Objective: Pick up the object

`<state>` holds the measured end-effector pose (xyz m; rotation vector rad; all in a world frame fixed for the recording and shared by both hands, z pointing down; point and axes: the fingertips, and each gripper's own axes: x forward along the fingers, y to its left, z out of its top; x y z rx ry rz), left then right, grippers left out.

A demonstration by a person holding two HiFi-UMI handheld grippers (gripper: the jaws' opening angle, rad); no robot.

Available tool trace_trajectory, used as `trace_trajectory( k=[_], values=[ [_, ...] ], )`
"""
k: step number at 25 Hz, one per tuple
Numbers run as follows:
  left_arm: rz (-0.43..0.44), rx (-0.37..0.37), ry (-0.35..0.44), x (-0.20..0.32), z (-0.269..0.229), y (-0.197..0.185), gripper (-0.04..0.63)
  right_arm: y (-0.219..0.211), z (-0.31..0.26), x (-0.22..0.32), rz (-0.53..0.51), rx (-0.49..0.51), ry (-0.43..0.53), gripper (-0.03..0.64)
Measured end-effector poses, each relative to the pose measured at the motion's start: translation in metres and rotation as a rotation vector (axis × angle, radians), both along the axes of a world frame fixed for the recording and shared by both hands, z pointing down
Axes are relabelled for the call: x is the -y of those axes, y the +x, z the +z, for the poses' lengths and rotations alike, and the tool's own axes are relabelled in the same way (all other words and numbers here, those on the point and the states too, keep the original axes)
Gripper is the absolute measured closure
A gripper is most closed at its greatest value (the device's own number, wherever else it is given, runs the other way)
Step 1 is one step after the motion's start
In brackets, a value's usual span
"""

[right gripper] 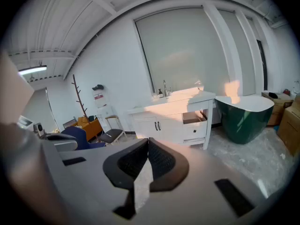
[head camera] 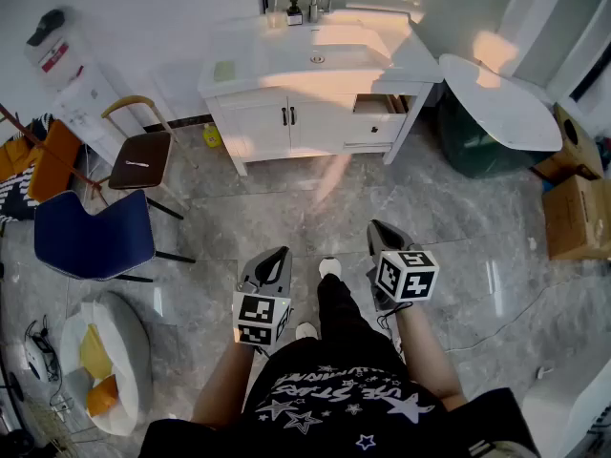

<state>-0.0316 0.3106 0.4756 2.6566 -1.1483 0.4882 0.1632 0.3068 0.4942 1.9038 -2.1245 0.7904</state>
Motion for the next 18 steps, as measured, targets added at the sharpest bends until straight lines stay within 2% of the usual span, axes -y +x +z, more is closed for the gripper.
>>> trace_trajectory(
  k=[11,18],
  values=[
    [-0.052,-0.021,-0.028,-0.006,0.009,-0.020,0.574,-0.007,0.001,-0.008,-0.007,-0.007,0.006,0.603],
    [-0.095,-0.042,-0.040,0.014,0.003,-0.027,0.574,-0.006,-0.003,0.016,-0.011,0.035,0.044,0.603]
  ],
)
